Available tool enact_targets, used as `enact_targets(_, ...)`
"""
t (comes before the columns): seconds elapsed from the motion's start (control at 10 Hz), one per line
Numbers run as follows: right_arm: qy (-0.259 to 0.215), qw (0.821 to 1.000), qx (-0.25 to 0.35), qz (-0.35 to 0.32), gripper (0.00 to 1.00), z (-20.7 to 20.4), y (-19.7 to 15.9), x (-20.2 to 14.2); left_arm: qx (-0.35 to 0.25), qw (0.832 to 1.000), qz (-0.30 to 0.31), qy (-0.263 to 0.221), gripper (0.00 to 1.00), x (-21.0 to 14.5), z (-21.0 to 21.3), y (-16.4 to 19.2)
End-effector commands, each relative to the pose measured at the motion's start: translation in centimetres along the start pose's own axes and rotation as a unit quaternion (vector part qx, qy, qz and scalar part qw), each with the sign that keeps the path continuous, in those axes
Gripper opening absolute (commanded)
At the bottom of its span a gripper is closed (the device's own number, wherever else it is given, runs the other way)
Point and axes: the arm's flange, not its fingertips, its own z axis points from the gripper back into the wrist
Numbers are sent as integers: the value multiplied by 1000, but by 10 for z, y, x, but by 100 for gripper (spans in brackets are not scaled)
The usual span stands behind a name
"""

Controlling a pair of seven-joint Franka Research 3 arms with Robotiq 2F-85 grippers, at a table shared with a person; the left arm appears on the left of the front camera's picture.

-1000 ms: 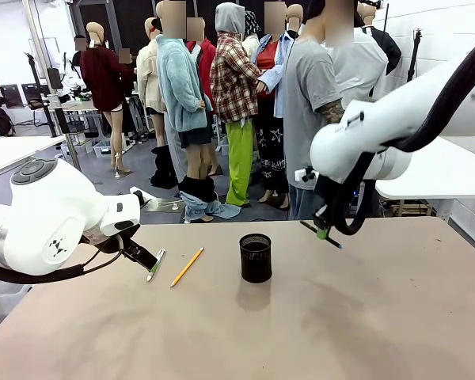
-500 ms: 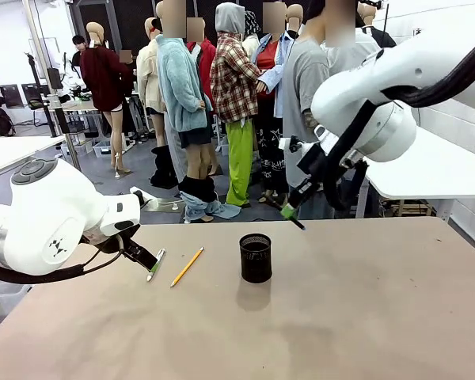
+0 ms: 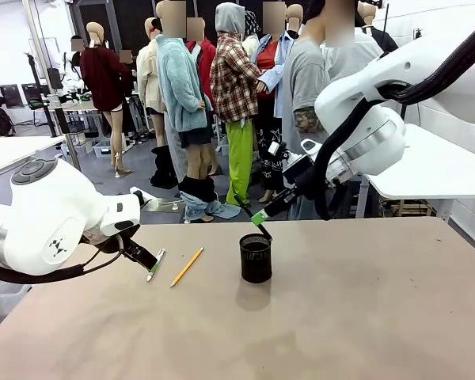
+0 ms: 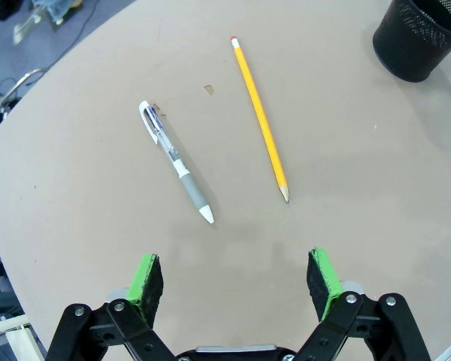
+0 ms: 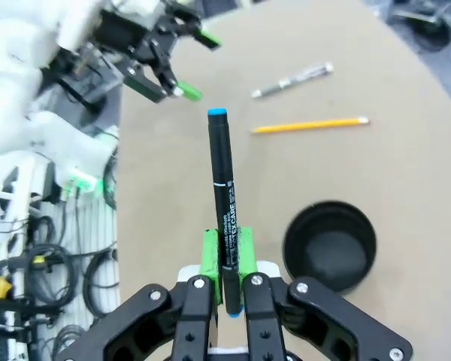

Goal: Place the pens into the pen holder.
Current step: Pick up a writing instrument from the table and place it into the Pen holder.

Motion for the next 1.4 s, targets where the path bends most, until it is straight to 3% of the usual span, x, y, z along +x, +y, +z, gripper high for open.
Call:
enact_targets(0.0, -24, 1000, 13, 2, 0, -8, -7, 4, 0, 1000, 2, -1, 100, 0, 1, 2)
enact_targets(0.2, -44, 999, 29, 5, 0, -23, -15, 1, 0, 1000, 2, -1, 100, 0, 1, 2)
enact_targets(0.7, -110, 989, 45, 87, 0, -47, -47, -25, 0, 1000, 2, -1, 100, 0, 1, 2)
enact_targets(1.3, -97, 991, 19, 93, 0, -64, -73, -51, 0, 1000, 2, -1, 100, 0, 1, 2)
